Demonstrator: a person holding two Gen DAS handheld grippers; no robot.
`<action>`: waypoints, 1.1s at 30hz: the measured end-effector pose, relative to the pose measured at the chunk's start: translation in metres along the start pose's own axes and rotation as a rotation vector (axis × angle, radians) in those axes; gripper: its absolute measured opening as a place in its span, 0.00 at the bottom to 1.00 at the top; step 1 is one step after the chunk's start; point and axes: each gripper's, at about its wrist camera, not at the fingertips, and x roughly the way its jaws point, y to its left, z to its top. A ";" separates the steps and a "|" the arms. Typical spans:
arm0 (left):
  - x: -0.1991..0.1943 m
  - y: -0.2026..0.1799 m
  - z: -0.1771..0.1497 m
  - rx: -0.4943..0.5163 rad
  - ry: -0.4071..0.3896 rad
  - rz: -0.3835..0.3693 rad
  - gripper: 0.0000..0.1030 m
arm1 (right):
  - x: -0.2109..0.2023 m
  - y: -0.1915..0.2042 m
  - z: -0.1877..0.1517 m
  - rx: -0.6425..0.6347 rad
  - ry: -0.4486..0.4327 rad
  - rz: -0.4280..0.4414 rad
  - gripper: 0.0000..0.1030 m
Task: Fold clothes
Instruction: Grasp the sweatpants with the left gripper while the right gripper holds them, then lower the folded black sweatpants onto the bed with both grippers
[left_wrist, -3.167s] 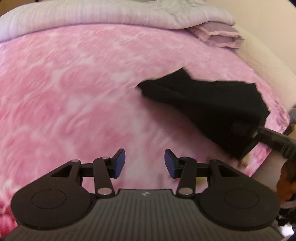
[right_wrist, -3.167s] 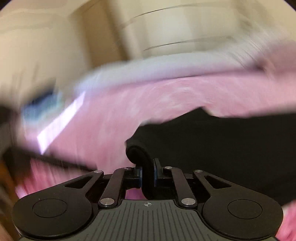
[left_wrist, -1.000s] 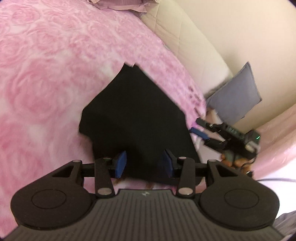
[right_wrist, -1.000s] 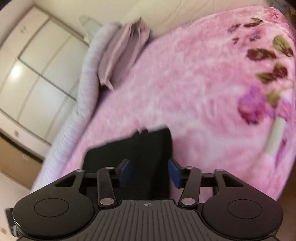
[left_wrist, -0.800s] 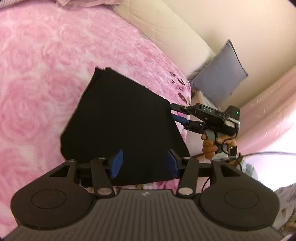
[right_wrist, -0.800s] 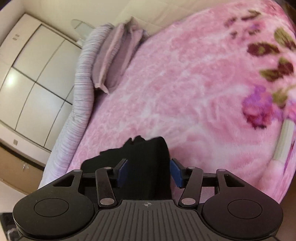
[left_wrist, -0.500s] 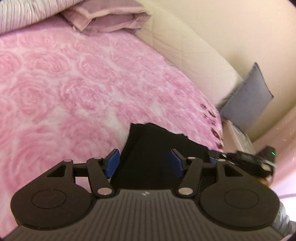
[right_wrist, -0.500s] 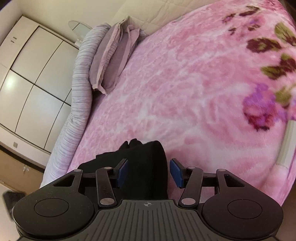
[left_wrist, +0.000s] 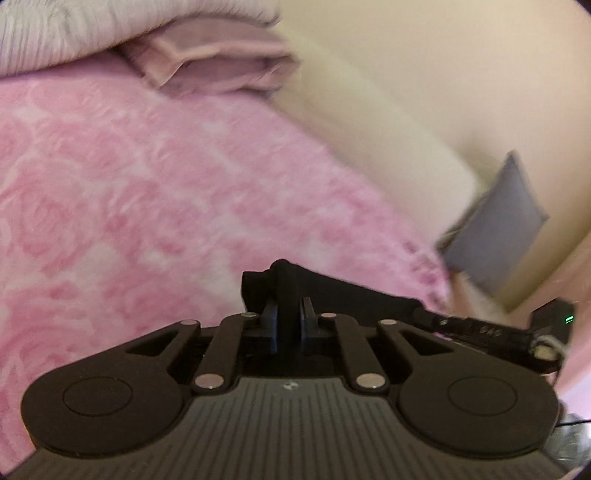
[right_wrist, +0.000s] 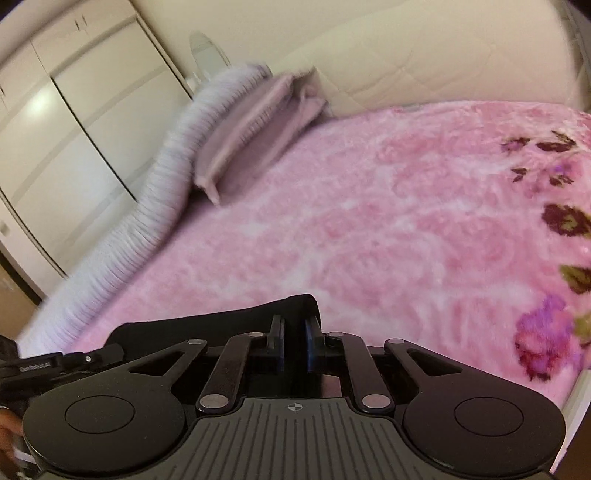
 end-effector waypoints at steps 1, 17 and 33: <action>0.004 0.003 -0.001 -0.018 0.011 0.013 0.15 | 0.009 0.000 -0.002 -0.004 0.032 -0.021 0.09; -0.003 -0.064 0.007 0.227 -0.038 0.121 0.14 | -0.012 0.052 0.007 -0.157 0.005 -0.129 0.39; 0.056 -0.057 -0.008 0.300 0.043 0.233 0.10 | 0.036 0.044 -0.011 -0.229 0.101 -0.150 0.38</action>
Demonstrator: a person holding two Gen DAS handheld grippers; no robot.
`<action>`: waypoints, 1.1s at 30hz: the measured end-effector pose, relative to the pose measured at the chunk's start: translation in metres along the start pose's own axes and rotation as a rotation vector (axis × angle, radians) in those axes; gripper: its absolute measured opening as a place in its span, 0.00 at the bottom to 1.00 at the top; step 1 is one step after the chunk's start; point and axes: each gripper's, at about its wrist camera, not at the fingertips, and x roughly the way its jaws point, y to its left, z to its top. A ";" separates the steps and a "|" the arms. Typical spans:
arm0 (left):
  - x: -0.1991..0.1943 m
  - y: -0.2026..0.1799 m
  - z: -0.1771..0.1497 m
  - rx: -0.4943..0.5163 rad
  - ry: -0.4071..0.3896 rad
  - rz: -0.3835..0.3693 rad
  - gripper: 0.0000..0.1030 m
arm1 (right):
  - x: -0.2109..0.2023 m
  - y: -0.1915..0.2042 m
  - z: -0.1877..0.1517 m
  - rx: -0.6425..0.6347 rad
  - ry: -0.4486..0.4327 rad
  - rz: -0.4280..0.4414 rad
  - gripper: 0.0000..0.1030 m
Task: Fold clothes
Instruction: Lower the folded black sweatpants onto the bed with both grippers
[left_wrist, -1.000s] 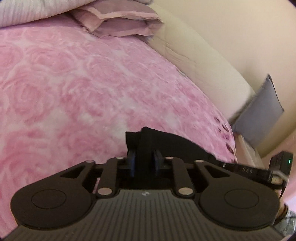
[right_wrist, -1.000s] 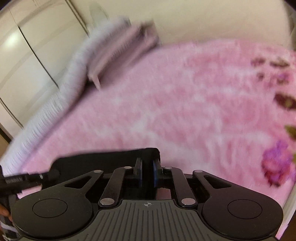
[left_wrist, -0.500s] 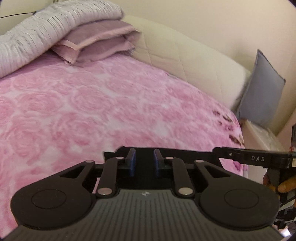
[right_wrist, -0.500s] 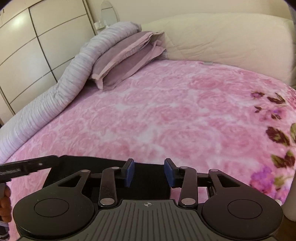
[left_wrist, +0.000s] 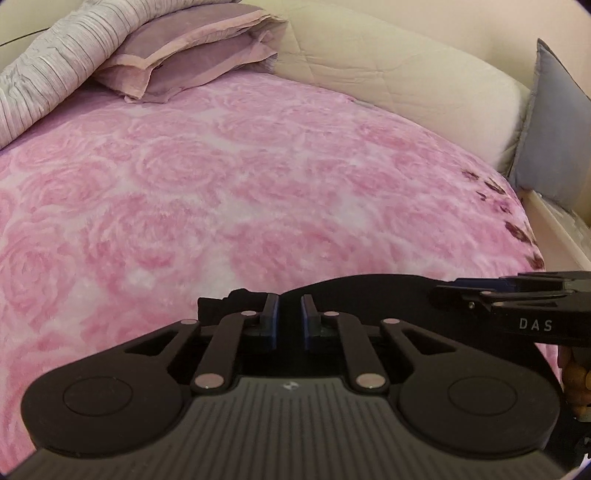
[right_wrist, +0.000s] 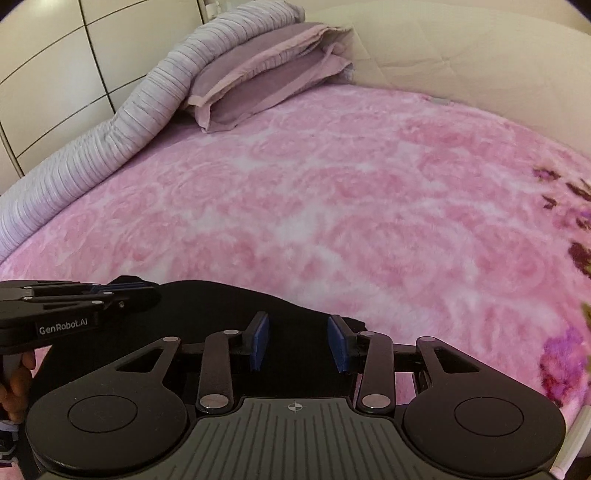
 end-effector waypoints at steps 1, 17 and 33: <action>-0.008 0.001 0.001 -0.012 -0.005 -0.001 0.09 | -0.007 -0.002 0.001 0.012 -0.002 0.000 0.38; -0.120 -0.036 -0.125 -0.120 -0.008 0.148 0.08 | -0.117 0.074 -0.132 -0.184 -0.067 -0.058 0.38; -0.132 -0.068 -0.135 -0.111 0.027 0.247 0.07 | -0.118 0.072 -0.153 -0.118 -0.027 -0.162 0.38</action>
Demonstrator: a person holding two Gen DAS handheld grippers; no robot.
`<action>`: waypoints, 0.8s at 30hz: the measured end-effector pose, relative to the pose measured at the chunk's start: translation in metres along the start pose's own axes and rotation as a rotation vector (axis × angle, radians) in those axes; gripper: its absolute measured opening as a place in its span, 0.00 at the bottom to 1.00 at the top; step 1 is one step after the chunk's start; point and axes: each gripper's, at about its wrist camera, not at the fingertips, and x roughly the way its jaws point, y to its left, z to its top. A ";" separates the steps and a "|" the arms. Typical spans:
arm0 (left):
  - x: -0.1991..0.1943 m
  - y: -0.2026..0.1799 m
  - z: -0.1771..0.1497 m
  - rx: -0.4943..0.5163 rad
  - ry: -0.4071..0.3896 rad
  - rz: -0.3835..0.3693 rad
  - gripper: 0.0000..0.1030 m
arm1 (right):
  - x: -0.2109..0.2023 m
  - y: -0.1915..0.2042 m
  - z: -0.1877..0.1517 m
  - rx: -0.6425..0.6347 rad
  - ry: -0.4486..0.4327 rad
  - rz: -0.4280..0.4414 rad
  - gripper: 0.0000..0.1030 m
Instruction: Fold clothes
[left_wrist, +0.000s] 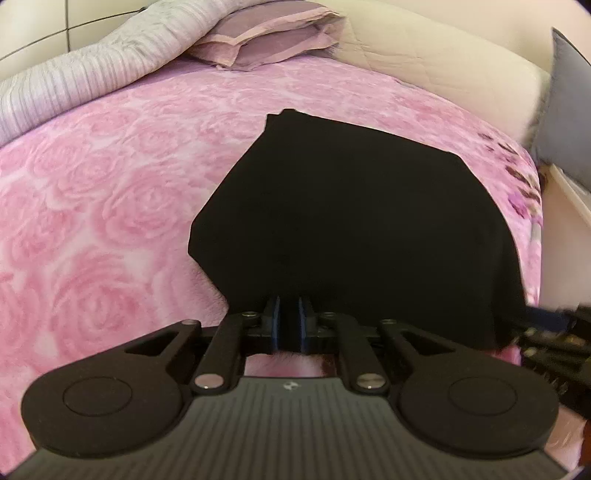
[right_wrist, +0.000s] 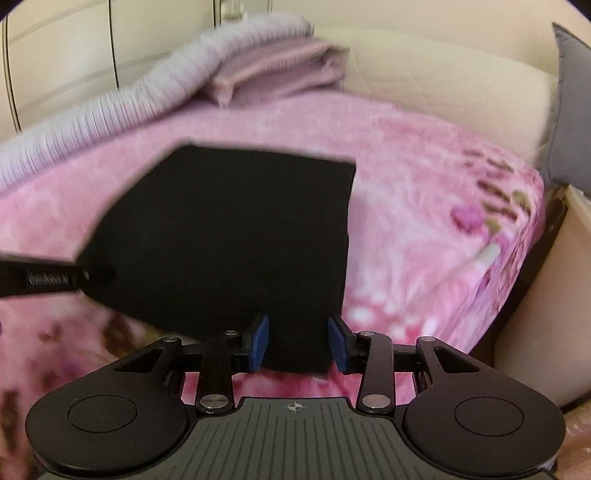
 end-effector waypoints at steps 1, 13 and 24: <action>-0.002 -0.001 0.002 -0.001 0.003 0.010 0.07 | -0.001 -0.002 0.001 0.013 0.009 -0.004 0.38; -0.085 -0.043 -0.029 0.053 0.042 0.131 0.35 | -0.072 0.001 -0.011 0.062 0.096 0.018 0.41; -0.163 -0.060 -0.045 0.069 -0.053 0.162 0.41 | -0.123 -0.001 -0.025 0.078 0.082 -0.011 0.43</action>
